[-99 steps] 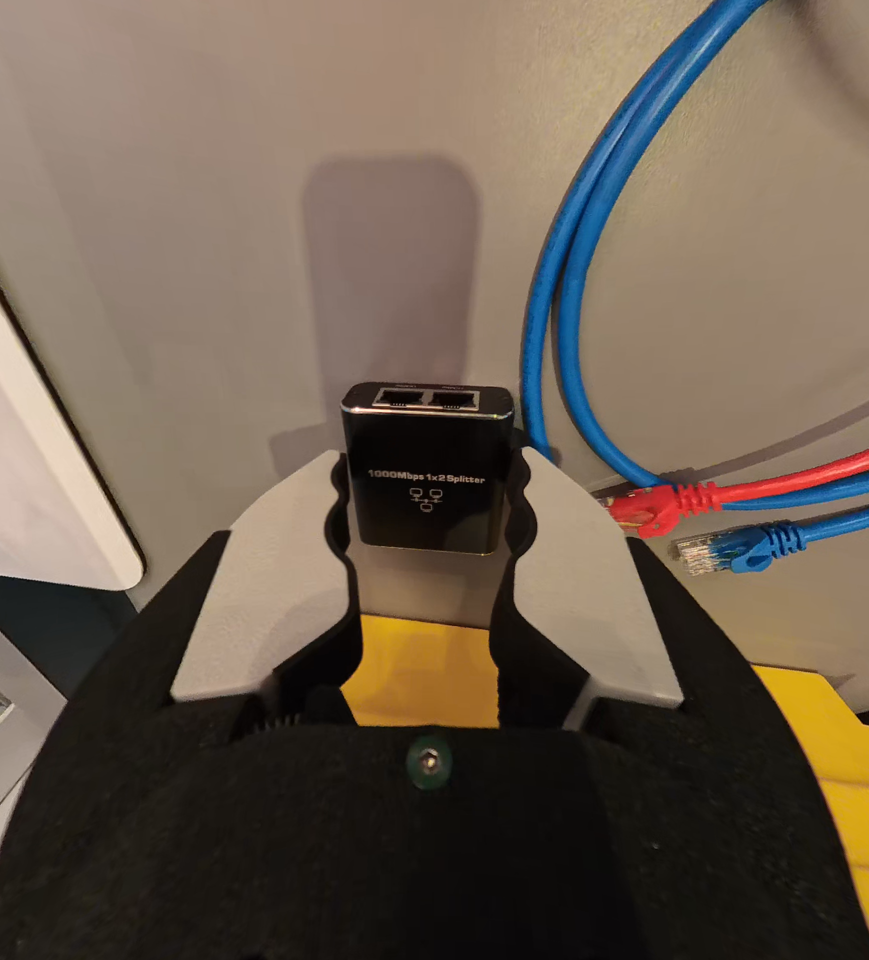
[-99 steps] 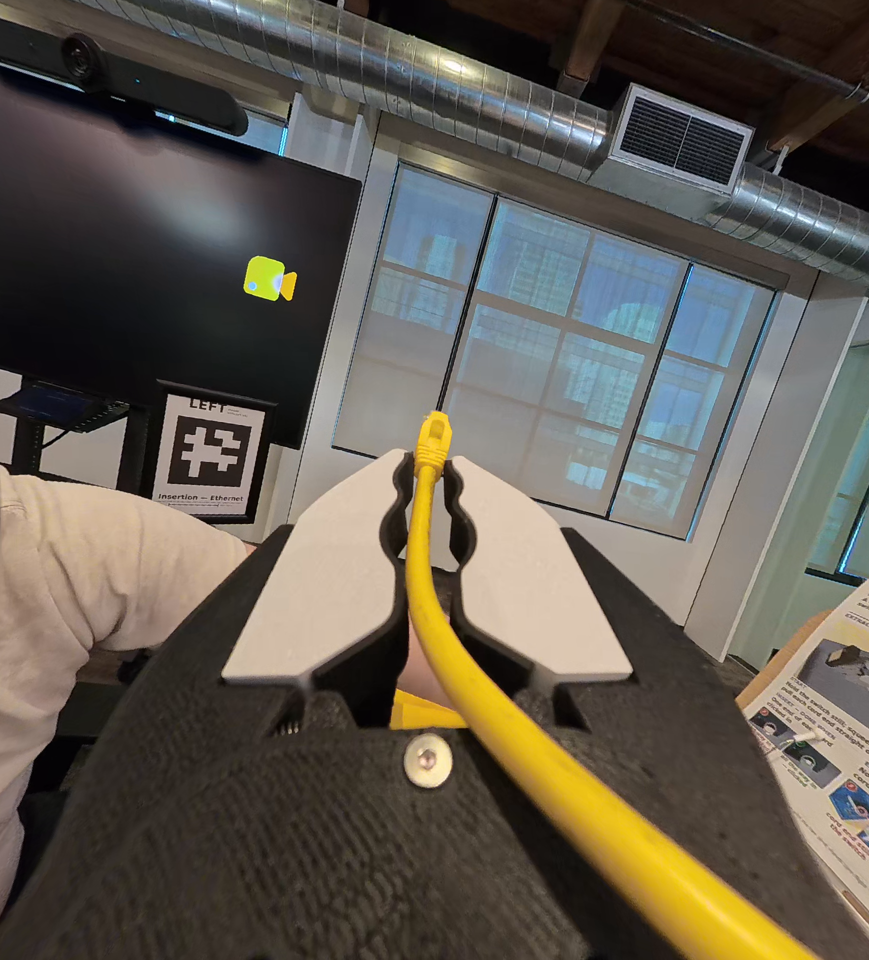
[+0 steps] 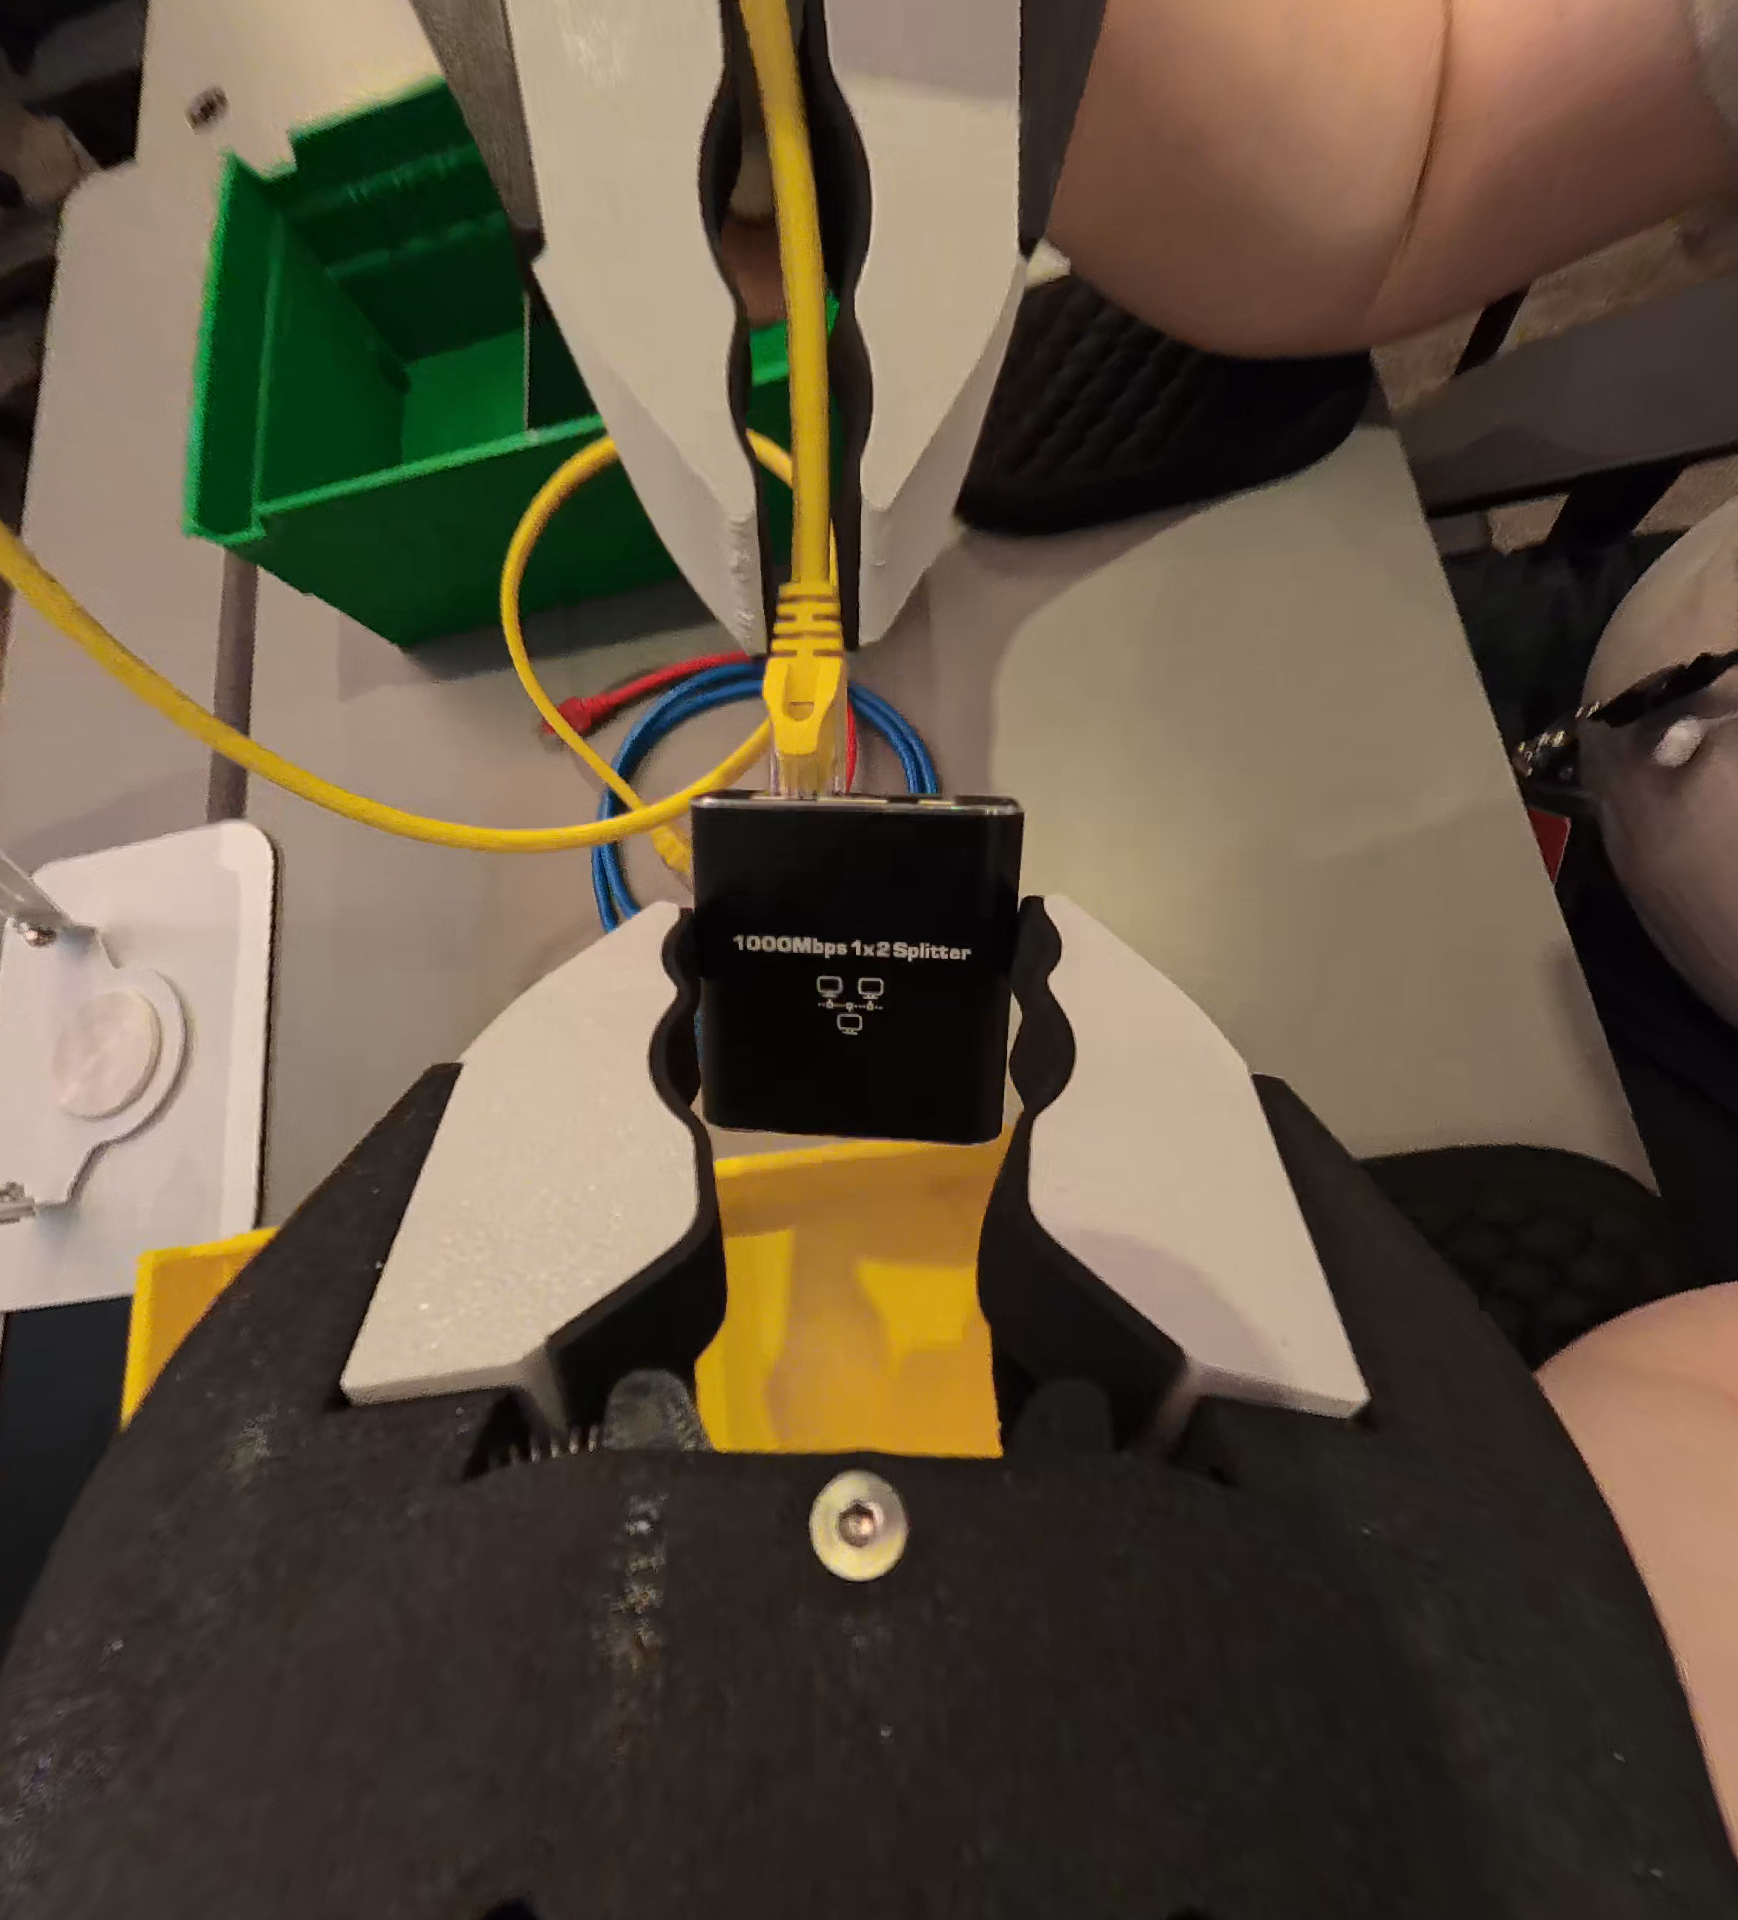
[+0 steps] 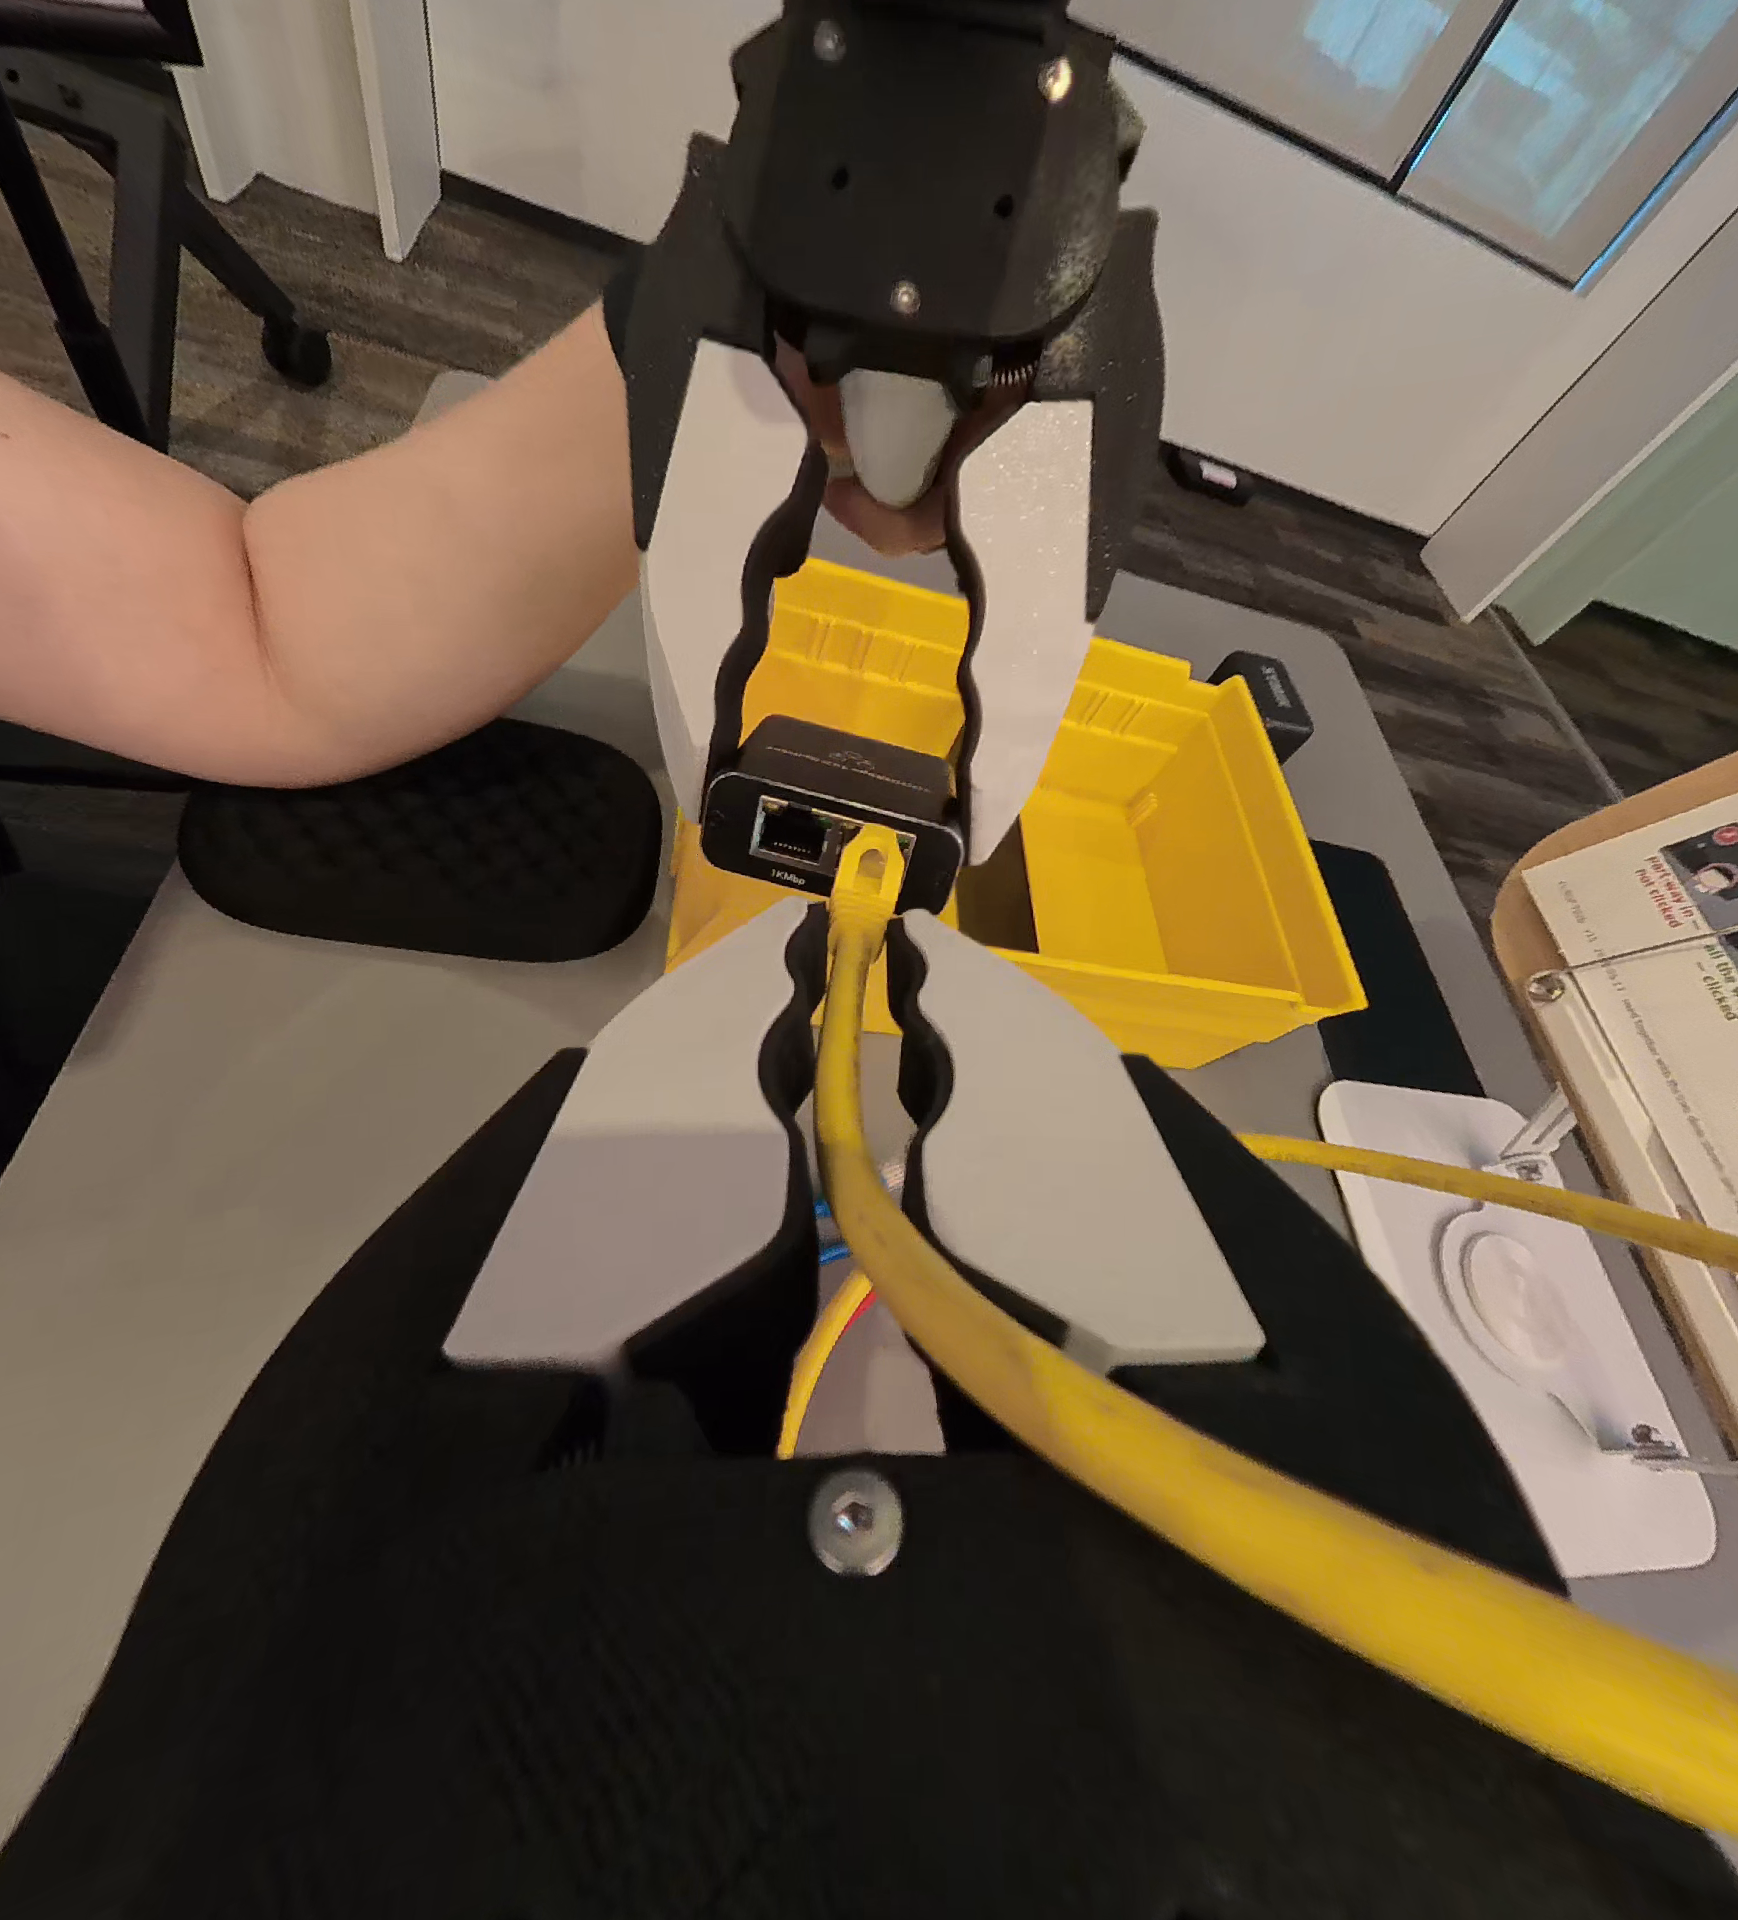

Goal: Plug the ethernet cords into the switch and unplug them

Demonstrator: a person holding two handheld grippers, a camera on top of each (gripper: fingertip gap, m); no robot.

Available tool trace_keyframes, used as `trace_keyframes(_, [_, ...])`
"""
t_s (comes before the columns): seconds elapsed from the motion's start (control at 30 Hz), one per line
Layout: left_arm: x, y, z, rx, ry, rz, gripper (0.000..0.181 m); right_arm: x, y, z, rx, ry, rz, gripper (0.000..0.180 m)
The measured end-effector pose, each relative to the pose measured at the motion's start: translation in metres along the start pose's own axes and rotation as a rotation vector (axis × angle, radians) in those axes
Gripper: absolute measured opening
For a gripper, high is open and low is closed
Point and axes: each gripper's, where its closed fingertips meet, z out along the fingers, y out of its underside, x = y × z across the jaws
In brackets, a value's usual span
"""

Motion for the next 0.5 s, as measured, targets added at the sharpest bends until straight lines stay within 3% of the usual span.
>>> trace_keyframes(0.37, [-0.003, -0.038, -0.025, 0.275, -0.029, 0.024, 0.057, 0.005, -0.027, -0.02, 0.17, 0.075, -0.081, 0.012])
trace_keyframes(0.5, [-0.003, -0.046, -0.03, 0.296, -0.072, 0.052, 0.057, 0.004, -0.035, -0.025, 0.22, 0.116, -0.159, 0.012])
